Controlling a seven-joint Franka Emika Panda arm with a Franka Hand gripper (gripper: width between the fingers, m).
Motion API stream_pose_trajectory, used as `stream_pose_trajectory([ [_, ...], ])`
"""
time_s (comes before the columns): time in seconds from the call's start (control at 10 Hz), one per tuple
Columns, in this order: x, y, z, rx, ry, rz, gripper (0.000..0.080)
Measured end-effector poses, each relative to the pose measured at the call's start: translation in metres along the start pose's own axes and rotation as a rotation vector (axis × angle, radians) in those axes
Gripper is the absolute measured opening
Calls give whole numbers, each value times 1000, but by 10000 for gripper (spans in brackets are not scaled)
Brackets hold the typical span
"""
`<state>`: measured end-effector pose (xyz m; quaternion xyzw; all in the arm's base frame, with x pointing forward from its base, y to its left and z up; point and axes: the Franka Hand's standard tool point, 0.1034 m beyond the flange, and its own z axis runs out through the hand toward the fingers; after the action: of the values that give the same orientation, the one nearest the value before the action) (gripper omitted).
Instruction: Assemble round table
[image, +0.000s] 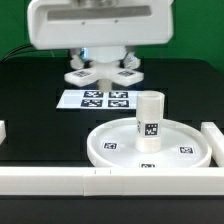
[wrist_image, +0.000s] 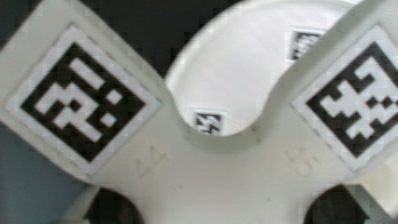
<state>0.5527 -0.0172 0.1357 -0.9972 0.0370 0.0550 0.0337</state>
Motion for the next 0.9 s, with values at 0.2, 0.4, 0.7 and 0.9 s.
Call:
stream_pose_trajectory([
  [0.2, 10, -28, -13, -2, 9, 10, 445],
  [0.4, 9, -24, -10, -3, 6, 9, 445],
  [0.7, 7, -55, -3, -80, 26, -80, 445],
  [0.9, 11, -61, 1, -84, 13, -100, 445],
])
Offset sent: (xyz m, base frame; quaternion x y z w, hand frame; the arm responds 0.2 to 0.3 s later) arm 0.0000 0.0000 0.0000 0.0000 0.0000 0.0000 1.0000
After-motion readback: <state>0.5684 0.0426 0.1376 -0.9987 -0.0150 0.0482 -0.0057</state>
